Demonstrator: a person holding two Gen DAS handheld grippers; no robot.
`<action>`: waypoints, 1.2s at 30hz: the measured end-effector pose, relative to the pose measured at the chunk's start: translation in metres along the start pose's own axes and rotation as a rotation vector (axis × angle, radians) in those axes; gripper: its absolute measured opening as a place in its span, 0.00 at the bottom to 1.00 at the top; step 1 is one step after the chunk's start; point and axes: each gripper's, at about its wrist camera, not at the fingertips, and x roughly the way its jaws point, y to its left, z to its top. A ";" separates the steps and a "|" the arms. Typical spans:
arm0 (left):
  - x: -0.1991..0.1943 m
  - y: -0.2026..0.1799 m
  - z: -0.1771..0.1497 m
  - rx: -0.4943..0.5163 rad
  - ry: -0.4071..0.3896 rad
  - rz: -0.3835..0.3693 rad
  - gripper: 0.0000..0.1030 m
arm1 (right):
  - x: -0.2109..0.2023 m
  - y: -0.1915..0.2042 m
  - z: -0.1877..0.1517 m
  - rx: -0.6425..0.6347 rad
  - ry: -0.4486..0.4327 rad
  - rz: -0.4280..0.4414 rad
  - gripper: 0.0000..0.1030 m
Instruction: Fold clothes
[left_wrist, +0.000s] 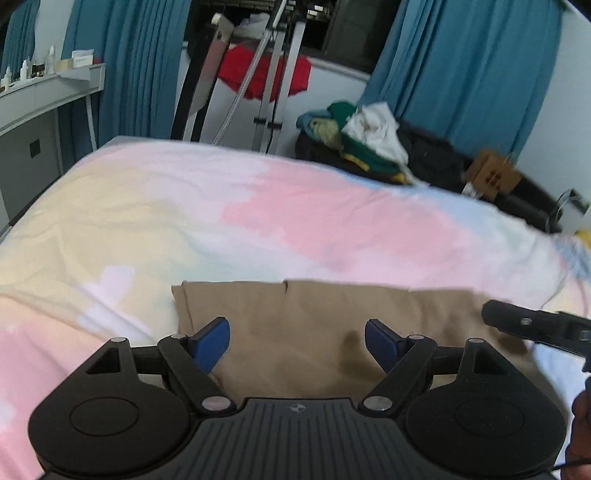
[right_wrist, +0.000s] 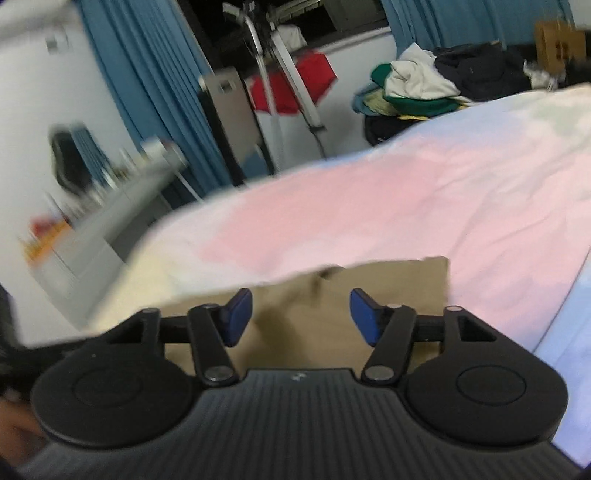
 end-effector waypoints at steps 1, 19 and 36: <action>0.001 0.000 -0.003 0.008 0.005 0.005 0.79 | 0.005 -0.005 -0.005 0.002 0.021 -0.010 0.59; -0.040 -0.031 -0.031 0.145 -0.063 0.030 0.80 | -0.026 0.029 -0.039 -0.106 0.028 -0.044 0.57; -0.086 -0.005 -0.059 0.027 -0.107 0.096 0.81 | -0.070 -0.005 -0.043 0.035 -0.040 -0.121 0.59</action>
